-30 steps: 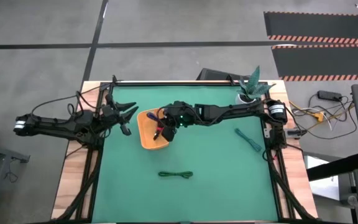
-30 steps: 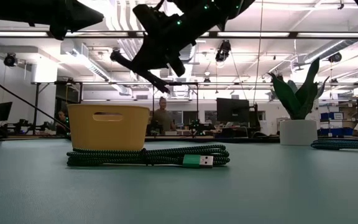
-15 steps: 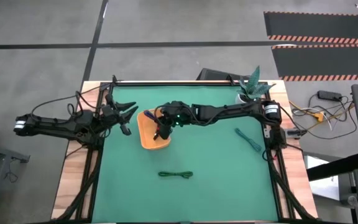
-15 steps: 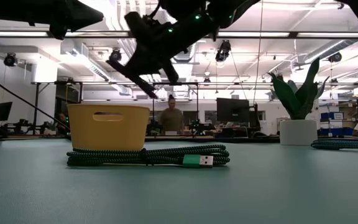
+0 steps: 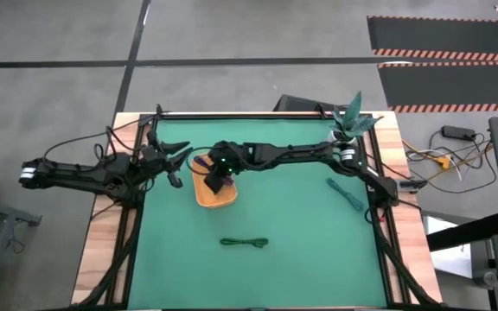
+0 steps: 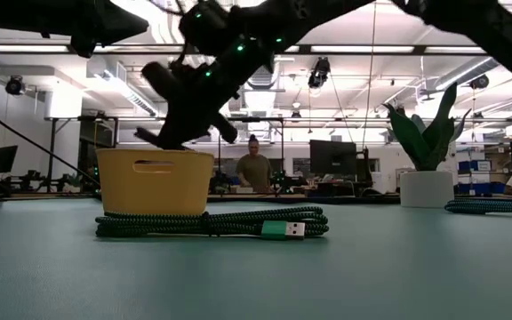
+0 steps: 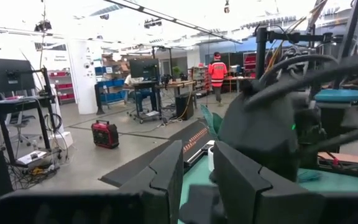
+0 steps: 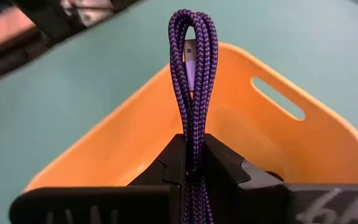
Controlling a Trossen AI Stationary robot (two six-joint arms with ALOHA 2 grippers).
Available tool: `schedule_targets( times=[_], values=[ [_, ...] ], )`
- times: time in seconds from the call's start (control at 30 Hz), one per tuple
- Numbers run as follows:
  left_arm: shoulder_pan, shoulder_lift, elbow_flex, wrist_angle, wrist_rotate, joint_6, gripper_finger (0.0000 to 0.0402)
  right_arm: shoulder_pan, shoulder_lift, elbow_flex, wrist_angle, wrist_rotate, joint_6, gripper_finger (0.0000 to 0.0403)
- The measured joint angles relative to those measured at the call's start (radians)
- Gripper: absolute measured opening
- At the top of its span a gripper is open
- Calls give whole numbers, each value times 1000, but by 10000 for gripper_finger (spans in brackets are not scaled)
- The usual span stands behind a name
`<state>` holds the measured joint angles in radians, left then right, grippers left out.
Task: Pick and place USB-C Cables
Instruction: Put the violet USB cable into the orange bin
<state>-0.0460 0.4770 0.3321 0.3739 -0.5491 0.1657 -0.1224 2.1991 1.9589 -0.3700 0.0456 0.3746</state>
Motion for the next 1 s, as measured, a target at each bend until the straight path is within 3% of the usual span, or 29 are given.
schedule_targets(
  times=[0.33, 1.0],
  values=[
    [0, 3, 0, -29, 0, -5, 75, -11, 98, 179, -215, 7, 38, 28],
    [0, 11, 0, -43, 1, -3, 75, -16, 100, 181, -58, -54, 347, 29]
  ],
)
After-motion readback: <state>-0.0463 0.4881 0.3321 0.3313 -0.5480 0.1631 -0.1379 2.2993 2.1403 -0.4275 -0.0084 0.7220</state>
